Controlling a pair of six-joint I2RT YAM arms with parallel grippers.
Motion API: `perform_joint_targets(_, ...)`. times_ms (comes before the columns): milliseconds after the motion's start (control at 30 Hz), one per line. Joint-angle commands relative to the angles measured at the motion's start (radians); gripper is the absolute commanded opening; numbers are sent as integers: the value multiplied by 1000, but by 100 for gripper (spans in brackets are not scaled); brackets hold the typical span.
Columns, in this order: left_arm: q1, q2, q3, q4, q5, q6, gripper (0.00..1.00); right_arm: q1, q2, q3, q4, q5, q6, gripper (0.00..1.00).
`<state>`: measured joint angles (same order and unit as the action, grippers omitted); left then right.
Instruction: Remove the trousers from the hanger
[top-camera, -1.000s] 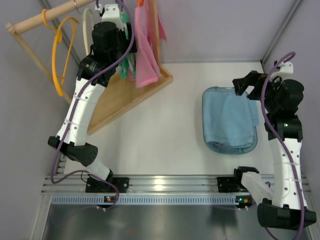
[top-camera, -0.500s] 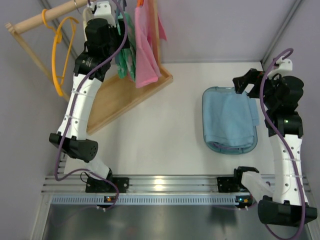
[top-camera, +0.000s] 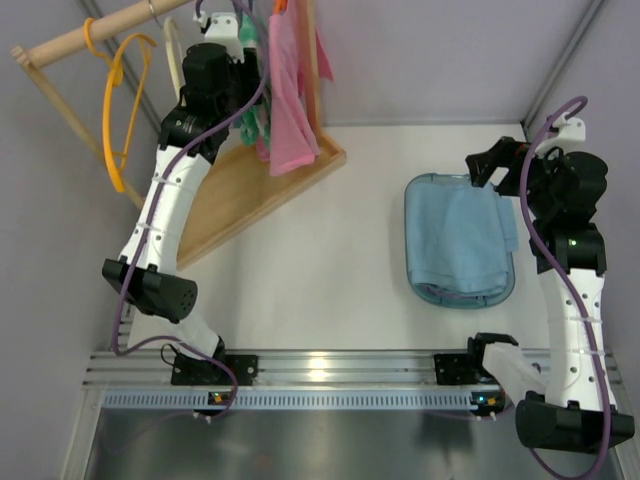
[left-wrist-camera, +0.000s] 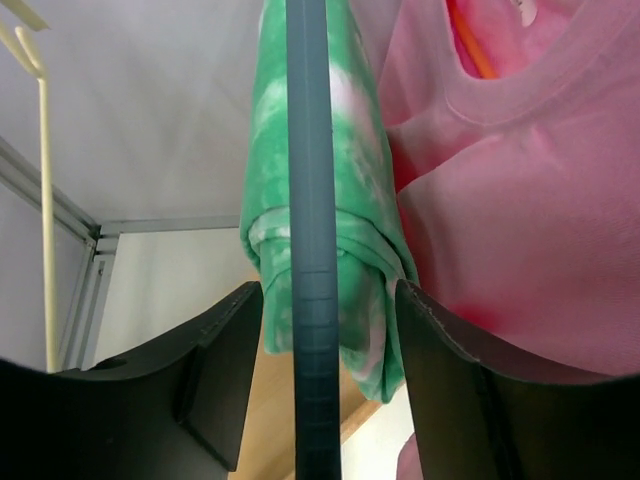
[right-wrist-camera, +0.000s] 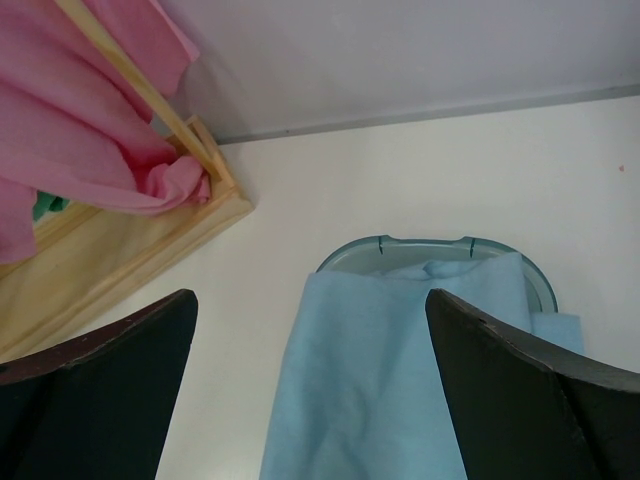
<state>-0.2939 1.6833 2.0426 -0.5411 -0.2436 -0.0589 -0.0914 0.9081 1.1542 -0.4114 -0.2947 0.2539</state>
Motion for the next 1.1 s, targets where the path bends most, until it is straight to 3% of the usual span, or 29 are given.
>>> perform_joint_targets(0,-1,-37,-62,99,12,28,60,12,-17,25,36,17,2,99)
perform_joint_targets(100,-1,-46,-74,121,3,30,54,12,-17,21,42,17,13,99)
perform_joint_targets(133,-1,-48,-76,127,-2,30,45,12,-17,19,43,17,21,99)
perform_joint_targets(233,1,-68,-104,185,-14,31,35,13,-17,16,52,17,31,100)
perform_joint_targets(900,25,-88,-144,300,52,50,48,12,-57,-28,82,38,73,99)
perform_joint_targets(1067,25,-63,-133,308,-46,59,47,12,-67,-37,83,49,77,99)
